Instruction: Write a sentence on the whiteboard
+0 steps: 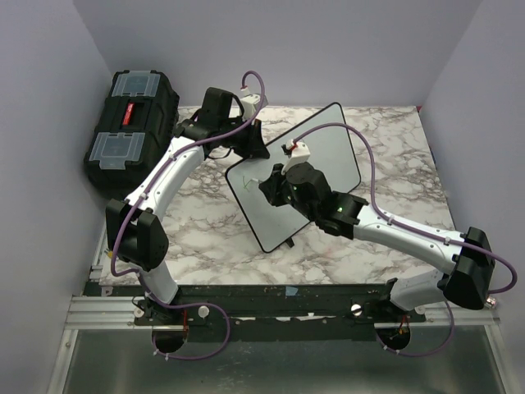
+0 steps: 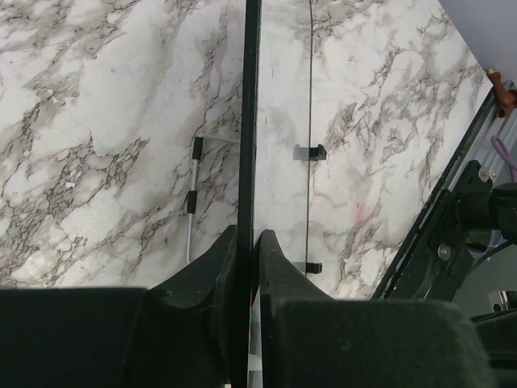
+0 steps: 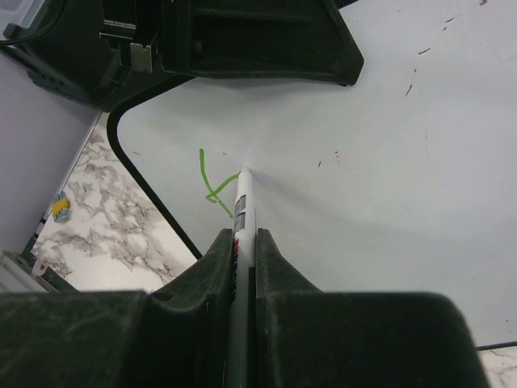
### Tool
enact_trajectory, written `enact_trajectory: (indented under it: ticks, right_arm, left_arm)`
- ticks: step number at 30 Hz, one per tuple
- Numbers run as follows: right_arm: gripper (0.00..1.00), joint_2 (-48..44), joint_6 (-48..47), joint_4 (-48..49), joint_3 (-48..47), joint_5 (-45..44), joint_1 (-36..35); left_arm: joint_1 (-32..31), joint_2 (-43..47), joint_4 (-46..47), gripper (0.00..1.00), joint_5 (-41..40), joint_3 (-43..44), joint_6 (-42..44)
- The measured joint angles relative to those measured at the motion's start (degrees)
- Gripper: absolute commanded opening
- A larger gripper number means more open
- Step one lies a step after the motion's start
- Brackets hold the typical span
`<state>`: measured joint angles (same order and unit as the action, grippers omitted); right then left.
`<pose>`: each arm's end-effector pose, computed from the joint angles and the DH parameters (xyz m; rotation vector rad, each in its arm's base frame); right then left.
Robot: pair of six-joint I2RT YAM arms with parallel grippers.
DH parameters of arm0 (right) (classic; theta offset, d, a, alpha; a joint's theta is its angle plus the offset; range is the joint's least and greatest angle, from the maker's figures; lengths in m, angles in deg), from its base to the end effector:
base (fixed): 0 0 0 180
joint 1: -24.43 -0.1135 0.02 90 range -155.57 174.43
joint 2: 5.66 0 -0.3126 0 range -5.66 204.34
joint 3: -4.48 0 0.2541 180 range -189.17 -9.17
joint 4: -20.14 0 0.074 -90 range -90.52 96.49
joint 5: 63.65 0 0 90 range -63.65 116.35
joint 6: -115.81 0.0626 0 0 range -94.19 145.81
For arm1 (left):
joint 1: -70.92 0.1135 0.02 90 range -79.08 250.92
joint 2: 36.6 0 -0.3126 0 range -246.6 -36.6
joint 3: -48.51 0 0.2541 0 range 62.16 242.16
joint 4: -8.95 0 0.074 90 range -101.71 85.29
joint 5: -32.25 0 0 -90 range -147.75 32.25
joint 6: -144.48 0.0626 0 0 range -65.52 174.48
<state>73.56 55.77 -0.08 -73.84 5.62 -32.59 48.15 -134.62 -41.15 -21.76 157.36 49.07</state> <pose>0.2033 0.2725 0.3688 -0.2192 1.9602 0.6639 0.3635 -0.1925 0.3919 0.6823 2.1727 -0.9689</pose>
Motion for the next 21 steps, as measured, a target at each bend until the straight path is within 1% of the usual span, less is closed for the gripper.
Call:
enact_trajectory:
  ticks: [5,12,21]
  right_arm:
    - [0.01,-0.2,-1.0,0.2,-0.1,0.5,0.0]
    - [0.01,-2.5,-1.9,3.8,1.9,3.4,0.0]
    - [0.01,-1.8,-1.8,5.3,0.8,1.0,0.0]
  left_arm:
    - [-0.1,0.0,0.0,0.00,-0.2,0.0,0.0]
    - [-0.5,0.5,0.0,0.00,-0.5,0.0,-0.1]
    - [-0.5,0.5,0.0,0.00,-0.7,0.0,-0.1]
